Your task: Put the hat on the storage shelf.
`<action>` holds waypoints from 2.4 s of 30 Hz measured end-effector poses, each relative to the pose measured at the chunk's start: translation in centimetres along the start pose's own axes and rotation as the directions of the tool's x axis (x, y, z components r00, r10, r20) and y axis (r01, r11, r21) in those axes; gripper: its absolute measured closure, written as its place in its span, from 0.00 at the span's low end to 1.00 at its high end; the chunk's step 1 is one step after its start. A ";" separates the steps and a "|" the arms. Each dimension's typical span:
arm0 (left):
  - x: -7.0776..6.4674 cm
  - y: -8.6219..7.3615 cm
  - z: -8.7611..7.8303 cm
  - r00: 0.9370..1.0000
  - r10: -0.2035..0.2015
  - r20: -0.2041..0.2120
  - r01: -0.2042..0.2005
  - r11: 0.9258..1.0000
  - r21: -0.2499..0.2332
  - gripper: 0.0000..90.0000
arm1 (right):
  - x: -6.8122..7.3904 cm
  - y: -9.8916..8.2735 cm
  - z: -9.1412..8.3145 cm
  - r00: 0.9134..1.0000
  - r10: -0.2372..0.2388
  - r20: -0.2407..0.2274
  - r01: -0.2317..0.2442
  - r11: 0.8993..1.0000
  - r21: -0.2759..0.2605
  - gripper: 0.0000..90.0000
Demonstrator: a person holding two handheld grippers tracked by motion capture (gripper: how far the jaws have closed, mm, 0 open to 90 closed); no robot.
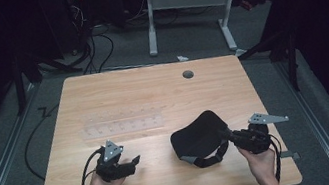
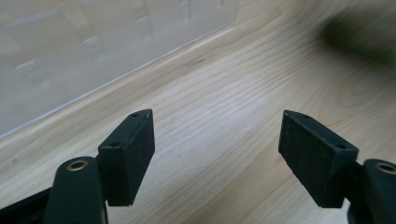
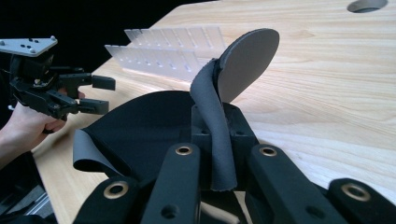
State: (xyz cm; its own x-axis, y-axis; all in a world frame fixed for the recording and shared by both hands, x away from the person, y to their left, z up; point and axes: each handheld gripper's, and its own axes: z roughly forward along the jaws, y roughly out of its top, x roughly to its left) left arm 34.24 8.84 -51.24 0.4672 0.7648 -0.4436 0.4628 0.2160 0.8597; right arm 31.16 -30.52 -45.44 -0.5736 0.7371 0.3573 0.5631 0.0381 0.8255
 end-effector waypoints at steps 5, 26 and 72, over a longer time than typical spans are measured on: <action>-2.1 0.5 -0.4 0.997 0.035 0.071 -0.035 0.999 -0.007 0.30 | 0.8 0.6 0.2 1.000 -0.002 -0.022 0.002 1.000 -0.001 0.95; -6.6 -0.1 -0.4 0.971 0.058 0.230 -0.067 0.997 0.032 0.27 | 3.2 1.5 2.6 0.996 -0.016 -0.089 0.021 0.998 0.055 0.95; -7.5 1.5 -1.1 0.957 0.166 0.239 -0.177 0.984 0.025 0.74 | 7.1 4.4 5.1 0.985 -0.051 -0.164 0.066 0.994 0.086 0.94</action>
State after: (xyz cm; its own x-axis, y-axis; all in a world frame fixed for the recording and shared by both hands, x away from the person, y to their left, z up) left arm 30.58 4.13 -46.31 0.7035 0.6227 -0.3426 0.3921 0.0620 0.9178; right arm 32.57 -21.65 -41.52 -0.6914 0.6135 0.3817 0.5732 0.1440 0.8067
